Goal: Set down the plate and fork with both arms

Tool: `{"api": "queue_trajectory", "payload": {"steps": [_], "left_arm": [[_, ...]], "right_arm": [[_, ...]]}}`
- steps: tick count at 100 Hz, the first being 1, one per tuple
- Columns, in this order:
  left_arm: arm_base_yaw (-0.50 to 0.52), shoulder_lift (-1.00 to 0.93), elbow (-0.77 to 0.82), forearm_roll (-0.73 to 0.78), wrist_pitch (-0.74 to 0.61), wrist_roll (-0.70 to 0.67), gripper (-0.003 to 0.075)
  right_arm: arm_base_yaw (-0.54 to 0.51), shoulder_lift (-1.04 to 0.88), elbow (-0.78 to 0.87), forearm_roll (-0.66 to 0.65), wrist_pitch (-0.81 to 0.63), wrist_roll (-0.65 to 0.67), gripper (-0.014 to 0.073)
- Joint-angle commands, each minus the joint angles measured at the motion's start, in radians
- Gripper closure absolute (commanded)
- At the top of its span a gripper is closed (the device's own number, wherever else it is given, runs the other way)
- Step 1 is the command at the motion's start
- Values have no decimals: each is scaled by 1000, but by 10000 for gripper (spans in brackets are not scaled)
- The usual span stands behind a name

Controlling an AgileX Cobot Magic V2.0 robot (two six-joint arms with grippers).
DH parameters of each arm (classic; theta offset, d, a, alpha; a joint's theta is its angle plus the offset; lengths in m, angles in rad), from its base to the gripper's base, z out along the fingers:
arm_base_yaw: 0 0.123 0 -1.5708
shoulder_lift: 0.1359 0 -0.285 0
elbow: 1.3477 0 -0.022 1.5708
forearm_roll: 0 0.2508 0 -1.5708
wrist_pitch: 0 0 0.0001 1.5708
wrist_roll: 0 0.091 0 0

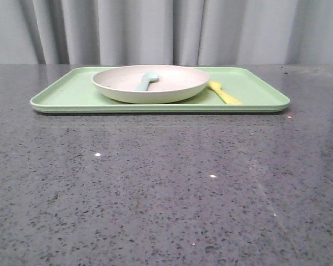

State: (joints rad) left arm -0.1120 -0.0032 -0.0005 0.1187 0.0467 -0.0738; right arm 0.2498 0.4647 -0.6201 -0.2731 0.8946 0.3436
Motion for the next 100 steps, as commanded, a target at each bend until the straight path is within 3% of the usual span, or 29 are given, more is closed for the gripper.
{"api": "queue_trajectory", "payload": {"steps": [1, 27, 40, 64, 75, 100], "left_arm": [[-7, -30, 13, -2, -80, -11, 741], [-7, -30, 13, -2, -80, -11, 741], [-7, -30, 13, -2, -80, -11, 741], [-7, -30, 13, -2, -80, -11, 741], [-7, -30, 13, -2, -80, -11, 741], [-7, -30, 13, -2, -80, -11, 741]], "right_arm": [[-7, 5, -18, -33, -63, -10, 713], [-14, -88, 51, -43, -138, -11, 713], [-43, -205, 146, 9, -296, -63, 713], [-115, -414, 374, 198, -580, -363, 713], [-140, -502, 472, 249, -678, -371, 713], [-149, -494, 631, 266, -888, -371, 713]]}}
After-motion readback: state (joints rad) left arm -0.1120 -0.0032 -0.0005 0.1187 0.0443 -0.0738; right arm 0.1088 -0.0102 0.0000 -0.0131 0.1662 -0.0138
